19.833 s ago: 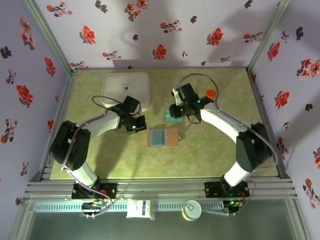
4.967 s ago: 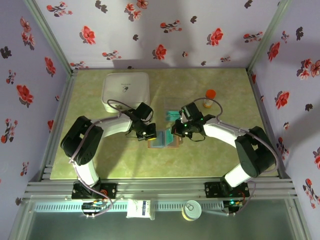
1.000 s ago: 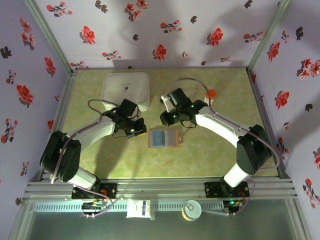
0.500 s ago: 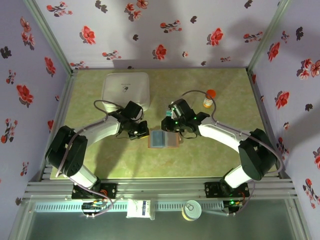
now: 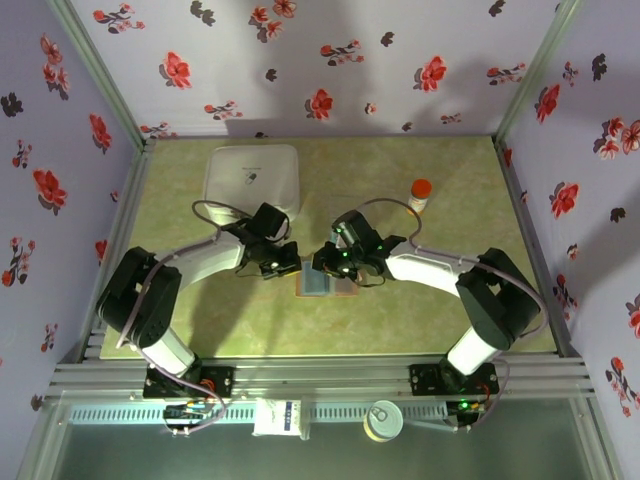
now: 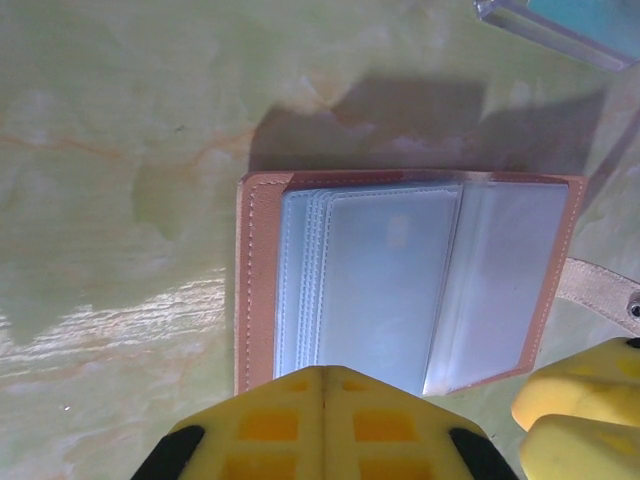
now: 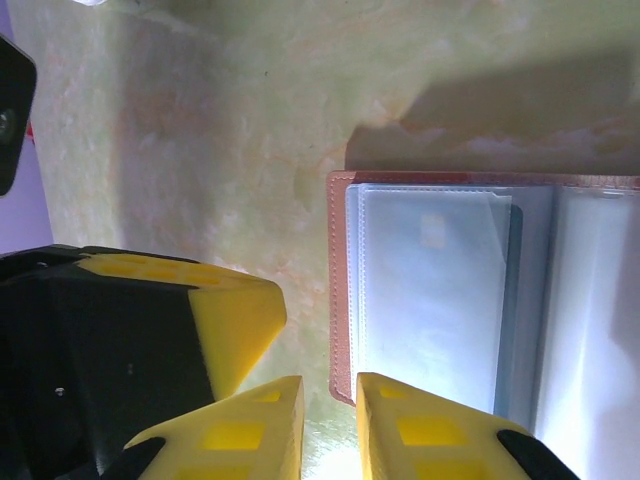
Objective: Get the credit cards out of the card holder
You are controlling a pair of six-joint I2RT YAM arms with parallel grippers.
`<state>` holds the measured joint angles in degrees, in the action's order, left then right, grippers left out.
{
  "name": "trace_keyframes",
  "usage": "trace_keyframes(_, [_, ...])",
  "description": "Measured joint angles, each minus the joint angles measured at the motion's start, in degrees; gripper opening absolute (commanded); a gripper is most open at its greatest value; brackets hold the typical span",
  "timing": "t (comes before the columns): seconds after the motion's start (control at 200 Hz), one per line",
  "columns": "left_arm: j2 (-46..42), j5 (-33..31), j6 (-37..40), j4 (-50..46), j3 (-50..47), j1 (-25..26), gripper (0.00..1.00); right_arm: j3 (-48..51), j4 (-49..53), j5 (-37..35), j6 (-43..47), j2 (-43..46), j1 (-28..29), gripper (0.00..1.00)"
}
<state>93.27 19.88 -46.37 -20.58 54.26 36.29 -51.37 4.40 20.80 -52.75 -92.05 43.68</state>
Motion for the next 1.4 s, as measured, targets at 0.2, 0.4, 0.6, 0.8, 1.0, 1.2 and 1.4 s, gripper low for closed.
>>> trace_keyframes(0.2, [2.99,0.94,-0.22,1.64,0.0,1.33,0.01,-0.2,1.86,0.0,0.2,-2.56,0.0,0.26])
trace_keyframes(0.4, [4.68,-0.33,0.0,0.79,0.0,1.38,0.0,-1.4,3.15,0.04,0.22,-5.7,0.0,0.27])
trace_keyframes(0.6, [5.27,-1.51,0.04,-0.11,0.0,1.38,0.0,-1.81,3.43,0.04,0.68,-6.25,0.0,0.27])
trace_keyframes(0.8, [5.51,-1.9,0.28,-0.24,-0.02,1.31,0.0,-1.84,4.04,0.07,1.31,-6.56,0.0,0.24])
trace_keyframes(1.0, [5.88,-1.97,0.94,-0.24,-0.02,1.29,0.0,-1.84,3.61,0.46,1.73,-7.82,0.0,0.22])
trace_keyframes(1.2, [5.88,-2.12,1.55,-0.24,0.0,1.2,0.0,-1.84,4.28,0.07,2.82,-7.82,0.0,0.24])
trace_keyframes(1.4, [5.88,-2.14,1.77,-0.28,-0.02,1.16,0.0,-1.84,6.05,-1.53,4.13,-7.26,0.0,0.24])
